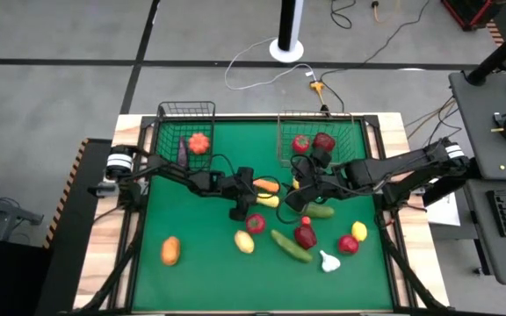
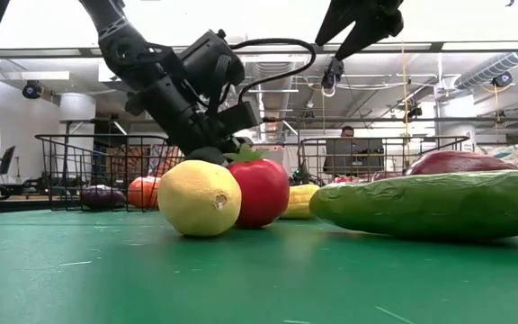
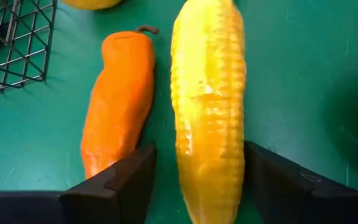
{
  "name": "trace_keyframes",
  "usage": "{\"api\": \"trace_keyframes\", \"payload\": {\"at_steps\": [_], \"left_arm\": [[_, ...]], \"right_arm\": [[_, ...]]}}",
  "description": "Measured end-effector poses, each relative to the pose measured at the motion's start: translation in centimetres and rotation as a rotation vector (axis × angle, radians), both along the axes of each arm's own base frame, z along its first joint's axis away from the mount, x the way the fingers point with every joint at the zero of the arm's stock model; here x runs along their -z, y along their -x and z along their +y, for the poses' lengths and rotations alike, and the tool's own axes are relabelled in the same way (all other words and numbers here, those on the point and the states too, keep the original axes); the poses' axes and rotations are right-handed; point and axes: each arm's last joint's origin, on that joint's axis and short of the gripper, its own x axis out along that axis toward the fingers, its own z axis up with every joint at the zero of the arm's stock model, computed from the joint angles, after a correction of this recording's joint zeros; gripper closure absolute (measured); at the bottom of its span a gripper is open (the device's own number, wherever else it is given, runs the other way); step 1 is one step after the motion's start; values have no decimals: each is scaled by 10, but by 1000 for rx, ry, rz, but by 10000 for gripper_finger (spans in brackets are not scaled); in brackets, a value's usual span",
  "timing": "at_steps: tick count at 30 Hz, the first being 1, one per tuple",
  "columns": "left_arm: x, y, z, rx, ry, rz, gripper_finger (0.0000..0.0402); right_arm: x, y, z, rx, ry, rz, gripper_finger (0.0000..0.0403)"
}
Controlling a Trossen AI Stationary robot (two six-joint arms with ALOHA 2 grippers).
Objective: Sort produce into baskets
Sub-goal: Put the yellow corn into the left wire basket
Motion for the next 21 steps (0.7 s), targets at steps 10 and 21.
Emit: {"api": "trace_keyframes", "payload": {"at_steps": [10, 21], "left_arm": [[0, 1, 0, -21, 18, 4, 285], [-6, 2, -1, -39, 36, -6, 287]], "right_arm": [[1, 0, 0, 0, 0, 2, 44], [1, 0, 0, 5, -6, -4, 44]]}}
